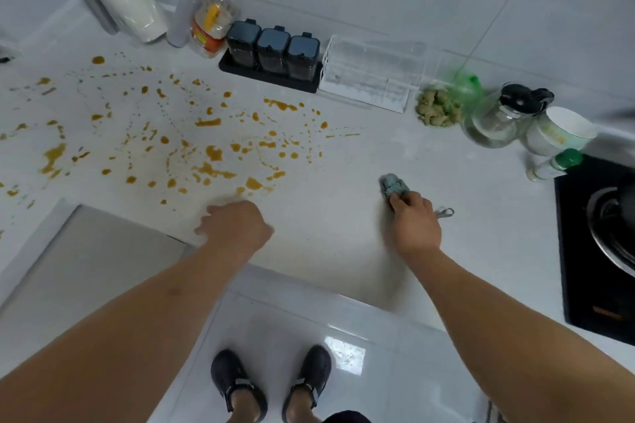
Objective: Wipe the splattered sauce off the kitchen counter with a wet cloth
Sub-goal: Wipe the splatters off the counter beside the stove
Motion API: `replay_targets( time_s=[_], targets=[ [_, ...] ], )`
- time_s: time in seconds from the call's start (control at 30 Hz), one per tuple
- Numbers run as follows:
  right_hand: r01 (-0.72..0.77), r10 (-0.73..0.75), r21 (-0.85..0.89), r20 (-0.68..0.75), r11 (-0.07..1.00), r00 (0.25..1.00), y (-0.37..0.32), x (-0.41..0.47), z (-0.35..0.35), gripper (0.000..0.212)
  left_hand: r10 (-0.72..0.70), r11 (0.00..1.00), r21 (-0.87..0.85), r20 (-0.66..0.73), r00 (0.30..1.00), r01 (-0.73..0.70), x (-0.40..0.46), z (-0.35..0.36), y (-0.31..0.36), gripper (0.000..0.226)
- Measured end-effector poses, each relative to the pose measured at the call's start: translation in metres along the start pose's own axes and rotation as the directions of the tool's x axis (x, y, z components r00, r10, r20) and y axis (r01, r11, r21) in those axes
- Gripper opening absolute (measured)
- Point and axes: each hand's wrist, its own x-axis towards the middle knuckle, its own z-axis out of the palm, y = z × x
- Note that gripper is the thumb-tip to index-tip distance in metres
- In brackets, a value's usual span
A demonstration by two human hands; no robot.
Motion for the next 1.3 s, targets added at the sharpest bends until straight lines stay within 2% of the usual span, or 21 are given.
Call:
replay_targets(
  time_s=[0.07,0.1,0.17,0.27,0.33,0.43,0.5,0.57,0.63,0.7,0.73,0.8,0.83,0.9,0.93,0.97,1.0,1.03,1.1,1.2,1.3],
  targets=[
    [-0.109,0.109,0.055,-0.004,0.993,0.994,0.025,0.017,-0.008,0.044,-0.001,0.996,-0.088,0.006,1.0,0.001,0.007,-0.002,0.013,0.101],
    [-0.146,0.147,0.065,-0.003,0.987,0.989,0.032,0.025,-0.011,0.046,0.019,0.993,-0.115,0.035,0.999,-0.015,0.01,-0.001,0.015,0.104],
    [-0.199,0.2,0.075,0.004,0.977,0.98,0.04,0.046,-0.013,0.047,0.056,0.992,-0.114,0.049,0.997,-0.05,0.01,0.005,0.018,0.093],
    [-0.246,0.246,0.058,-0.009,0.968,0.969,0.04,0.087,-0.015,0.048,-0.007,1.0,-0.021,-0.037,0.999,0.006,0.007,0.013,0.026,0.089],
    [-0.225,0.225,0.04,-0.009,0.974,0.974,0.02,0.102,-0.014,0.05,-0.033,0.999,-0.043,-0.061,0.998,0.031,0.007,0.014,0.029,0.085],
    [-0.003,0.005,0.108,-0.01,0.994,1.0,-0.039,0.09,0.006,0.049,-0.02,0.998,-0.06,-0.084,0.996,0.015,0.008,0.016,0.027,0.082],
    [0.175,-0.175,0.148,-0.013,0.973,0.984,-0.081,0.062,0.03,0.055,0.006,0.998,-0.054,-0.115,0.993,-0.012,0.006,0.019,0.025,0.083],
    [0.34,-0.348,0.185,0.009,0.922,0.938,-0.108,0.024,0.044,0.056,0.027,0.998,-0.049,-0.127,0.992,-0.034,0.004,0.019,0.025,0.082],
    [0.51,-0.523,0.184,0.027,0.84,0.852,-0.113,-0.013,0.043,0.044,0.027,0.998,-0.053,-0.107,0.994,-0.032,0.004,0.017,0.024,0.084],
    [0.588,-0.594,0.174,-0.021,0.79,0.804,-0.092,-0.026,0.036,0.043,0.033,0.997,-0.069,-0.094,0.995,-0.04,0.004,0.016,0.024,0.085],
    [0.591,-0.59,0.157,-0.056,0.791,0.805,-0.074,-0.023,0.034,0.053,0.045,0.996,-0.069,-0.088,0.995,-0.051,0.005,0.015,0.024,0.086],
    [0.501,-0.49,0.141,-0.111,0.854,0.865,-0.033,-0.011,0.025,0.075,0.051,0.996,-0.064,-0.081,0.995,-0.057,0.005,0.015,0.023,0.088],
    [0.404,-0.387,0.167,-0.124,0.9,0.914,-0.012,-0.001,0.019,0.078,0.048,0.997,-0.062,-0.081,0.996,-0.053,0.003,0.014,0.023,0.087],
    [0.146,-0.127,0.228,-0.095,0.963,0.987,0.022,0.023,0.004,0.067,0.03,0.998,-0.059,-0.065,0.997,-0.034,0.004,0.013,0.024,0.088],
    [-0.02,0.032,0.202,-0.056,0.979,0.998,0.031,0.036,-0.004,0.057,0.02,0.998,-0.056,-0.057,0.998,-0.024,0.004,0.014,0.025,0.091],
    [-0.175,0.186,0.181,-0.046,0.968,0.982,0.034,0.05,-0.009,0.047,0.008,0.998,-0.054,-0.051,0.999,-0.011,0.005,0.014,0.026,0.095],
    [-0.266,0.277,0.151,-0.054,0.952,0.959,0.029,0.06,-0.011,0.04,0.007,0.999,-0.05,-0.053,0.999,-0.009,0.006,0.015,0.026,0.095],
    [-0.296,0.306,0.126,-0.067,0.947,0.95,0.017,0.065,-0.009,0.036,0.013,0.999,-0.05,-0.061,0.998,-0.016,0.004,0.015,0.026,0.093],
    [-0.231,0.242,0.121,-0.086,0.965,0.966,-0.019,0.063,0.006,0.037,0.036,0.998,-0.044,-0.078,0.996,-0.04,0.002,0.017,0.024,0.091],
    [0.043,-0.027,0.165,-0.098,0.985,0.995,-0.085,0.019,0.036,0.04,0.066,0.997,-0.04,-0.091,0.994,-0.07,-0.005,0.015,0.02,0.092],
    [0.283,-0.253,0.202,-0.16,0.938,0.954,-0.143,-0.043,0.059,0.031,0.133,0.985,-0.102,-0.066,0.989,-0.139,-0.008,0.003,0.012,0.078]
  ],
)
